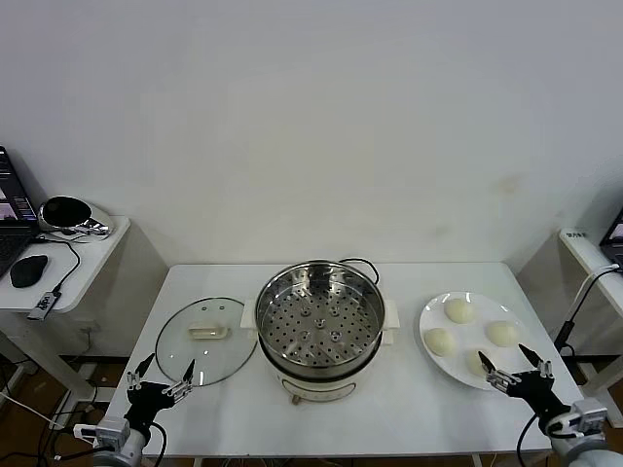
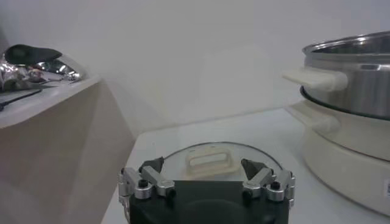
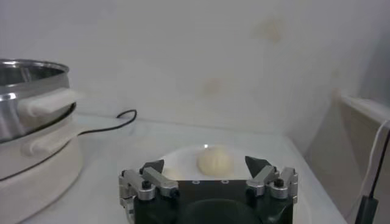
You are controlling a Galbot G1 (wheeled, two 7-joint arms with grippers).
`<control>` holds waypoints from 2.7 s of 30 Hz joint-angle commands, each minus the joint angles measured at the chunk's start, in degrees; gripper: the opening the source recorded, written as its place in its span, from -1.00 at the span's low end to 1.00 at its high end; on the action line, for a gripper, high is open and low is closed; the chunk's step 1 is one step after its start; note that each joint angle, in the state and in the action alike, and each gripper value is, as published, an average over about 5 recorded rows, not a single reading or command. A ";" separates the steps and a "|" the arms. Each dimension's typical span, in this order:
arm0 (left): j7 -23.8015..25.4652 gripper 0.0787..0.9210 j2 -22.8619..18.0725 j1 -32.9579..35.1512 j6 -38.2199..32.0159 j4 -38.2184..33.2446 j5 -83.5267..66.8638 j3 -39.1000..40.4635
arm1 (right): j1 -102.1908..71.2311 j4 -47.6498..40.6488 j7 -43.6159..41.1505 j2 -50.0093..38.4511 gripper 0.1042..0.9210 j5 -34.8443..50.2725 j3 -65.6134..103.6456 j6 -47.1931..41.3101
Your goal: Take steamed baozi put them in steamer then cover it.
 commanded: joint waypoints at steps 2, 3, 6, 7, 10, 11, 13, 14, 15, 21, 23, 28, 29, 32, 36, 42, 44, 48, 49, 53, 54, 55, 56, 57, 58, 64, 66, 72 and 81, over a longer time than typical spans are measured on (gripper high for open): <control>-0.12 0.77 0.12 0.46 -0.09 -0.53 0.41 0.04 | 6.29 -1.89 -4.28 -11.27 0.76 -3.24 2.56 -4.77; -0.12 0.77 0.06 0.63 -0.10 -0.76 0.59 0.06 | 8.28 -2.99 -6.73 -14.24 0.76 -4.41 2.46 -6.00; -0.23 0.77 -0.29 1.32 -0.12 -1.93 0.95 0.11 | 16.07 -7.60 -16.61 -23.00 0.76 -10.69 -0.21 -9.60; -0.32 0.77 -0.46 1.59 -0.13 -2.43 0.94 0.11 | 19.00 -9.44 -20.08 -25.51 0.76 -13.24 -1.80 -10.10; -0.63 0.77 -0.98 2.54 -0.25 -4.06 0.89 0.07 | 31.25 -16.75 -32.00 -31.45 0.76 -23.59 -10.48 -7.01; -0.71 0.77 -1.11 2.86 -0.30 -4.53 0.90 0.04 | 36.15 -19.28 -35.09 -32.52 0.76 -27.27 -14.55 -5.38; -0.92 0.77 -1.28 3.52 -0.42 -5.39 0.98 0.02 | 46.40 -24.36 -40.09 -33.88 0.76 -34.15 -23.50 -2.66; -0.98 0.77 -1.34 3.83 -0.48 -5.73 1.05 0.04 | 51.30 -26.40 -41.74 -34.11 0.76 -37.09 -28.03 -1.63; -1.01 0.77 -1.41 4.15 -0.54 -6.05 1.17 0.07 | 56.44 -28.50 -43.39 -34.02 0.76 -39.96 -33.23 -0.56; -1.60 0.77 -2.43 5.47 -1.05 -7.42 2.07 -0.07 | 81.65 -41.52 -50.30 -28.64 0.76 -48.51 -61.84 11.01; -1.96 0.77 -2.70 5.91 -1.24 -7.98 2.11 -0.18 | 86.38 -47.32 -51.08 -24.99 0.76 -50.38 -68.66 15.52; -1.93 0.77 -3.22 7.30 -1.21 -9.62 2.29 -0.74 | 90.80 -60.69 -51.43 -14.82 0.76 -54.19 -73.67 27.02; -1.90 0.77 -3.34 7.58 -1.20 -9.85 2.39 -0.87 | 91.01 -62.69 -51.14 -13.18 0.76 -55.49 -73.88 29.06; -1.89 0.77 -3.80 8.22 -1.19 -10.13 2.75 -1.22 | 90.64 -66.57 -49.62 -9.99 0.76 -59.82 -73.61 30.68; -1.91 0.77 -4.27 8.69 -1.19 -10.01 3.19 -1.35 | 89.31 -70.25 -48.82 -7.19 0.76 -62.11 -71.86 31.15; -1.84 0.77 -4.65 8.58 -1.11 -9.56 3.59 -0.97 | 87.76 -72.28 -48.46 -5.56 0.76 -64.06 -70.03 31.16; -1.82 0.77 -4.71 8.48 -1.10 -9.30 3.65 -0.81 | 87.37 -72.35 -48.60 -5.47 0.76 -64.52 -69.79 31.12; -1.90 0.77 -4.74 8.38 -1.18 -8.73 3.87 -0.69 | 86.73 -72.63 -48.79 -5.22 0.76 -64.94 -69.25 30.80; -1.92 0.77 -4.72 8.40 -1.20 -8.65 3.92 -0.70 | 86.59 -72.69 -48.77 -5.16 0.76 -65.01 -69.10 30.70; -1.89 0.77 -4.39 8.49 -1.23 -8.30 3.97 -0.78 | 86.11 -73.56 -48.20 -4.53 0.76 -65.06 -68.39 29.89; -1.88 0.77 -4.31 8.46 -1.23 -8.18 3.97 -0.79 | 86.06 -74.10 -48.01 -4.22 0.76 -65.06 -68.04 29.64; -1.87 0.77 -4.25 8.41 -1.23 -8.06 3.97 -0.78 | 86.04 -74.61 -47.88 -3.91 0.76 -65.06 -67.72 29.44; -1.87 0.77 -4.21 8.33 -1.22 -7.96 3.99 -0.76 | 86.05 -75.04 -47.80 -3.68 0.76 -65.02 -67.52 29.26; -1.86 0.77 -4.16 8.21 -1.21 -7.86 4.01 -0.72 | 86.03 -75.38 -47.79 -3.47 0.76 -64.99 -67.37 29.13; -1.85 0.77 -4.12 8.08 -1.19 -7.78 4.04 -0.67 | 85.99 -75.57 -47.86 -3.35 0.76 -64.96 -67.33 29.06; -1.67 0.77 -3.95 7.52 -1.09 -7.68 4.22 -0.44 | 85.56 -76.22 -47.78 -2.79 0.76 -65.00 -67.22 28.01; -1.68 0.77 -3.94 7.51 -1.10 -7.54 4.22 -0.41 | 85.43 -76.69 -47.75 -2.65 0.76 -65.18 -67.10 27.80; -1.68 0.77 -4.04 7.47 -1.18 -7.23 4.56 -0.13 | 85.40 -78.33 -46.41 -1.88 0.76 -65.17 -66.57 27.09; -1.96 0.77 -4.01 7.57 -1.20 -7.67 4.91 -0.01 | 85.91 -79.14 -45.18 -1.84 0.76 -65.05 -67.50 26.56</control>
